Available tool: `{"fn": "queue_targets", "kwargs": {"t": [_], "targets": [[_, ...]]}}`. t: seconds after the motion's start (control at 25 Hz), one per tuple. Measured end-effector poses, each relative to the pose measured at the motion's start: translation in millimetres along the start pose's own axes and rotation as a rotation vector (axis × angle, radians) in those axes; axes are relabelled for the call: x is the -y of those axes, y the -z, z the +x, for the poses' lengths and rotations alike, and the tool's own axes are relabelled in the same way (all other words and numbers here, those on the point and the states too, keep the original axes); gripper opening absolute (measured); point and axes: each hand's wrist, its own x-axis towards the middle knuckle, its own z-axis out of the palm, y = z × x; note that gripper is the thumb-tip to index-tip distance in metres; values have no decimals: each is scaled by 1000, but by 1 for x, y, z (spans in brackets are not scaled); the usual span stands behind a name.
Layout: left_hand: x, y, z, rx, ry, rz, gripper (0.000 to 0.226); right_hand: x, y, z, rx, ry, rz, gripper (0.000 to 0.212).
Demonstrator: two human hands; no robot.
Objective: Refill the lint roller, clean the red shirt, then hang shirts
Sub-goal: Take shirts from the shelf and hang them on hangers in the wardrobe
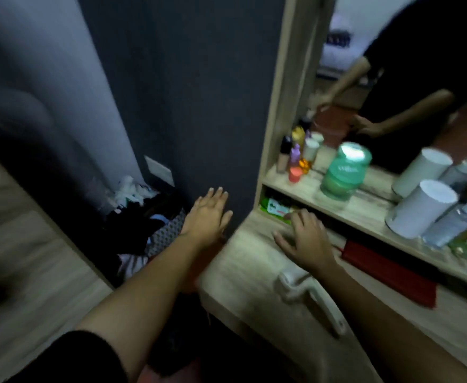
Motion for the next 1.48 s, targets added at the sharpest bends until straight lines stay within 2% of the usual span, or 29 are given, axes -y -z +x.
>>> {"fn": "queue_targets", "kwargs": {"t": [0.16,0.24,0.4,0.52,0.64,0.8,0.96,1.12,1.24,1.36,1.48], "targets": [[52,157,-4,-346,96,75,56,133,84,139,-304,361,73,41],[82,233,-27,-491,157,166,56,210,119,184,-386,490,104,45],[149,357,-86,-653,280,348,58,355,161,238,-467,668,153,52],[209,437,-140,-752,355,470,59,468,183,258,-540,785,202,49],[267,498,-192,-832,392,583,69,570,195,267,-632,883,248,48],[334,565,-248,-935,407,624,66,689,205,282,-733,956,280,50],[391,627,-289,-946,358,829,70,775,223,305,-831,947,246,49],[432,682,-298,-946,307,1004,61,817,232,333,-833,921,183,47],[448,711,-287,-944,289,1024,64,833,242,355,-830,926,150,50],[458,732,-268,-837,395,1019,73,849,253,373,-822,952,113,53],[469,755,-246,-668,543,1129,77,865,265,391,-804,994,78,53]]}}
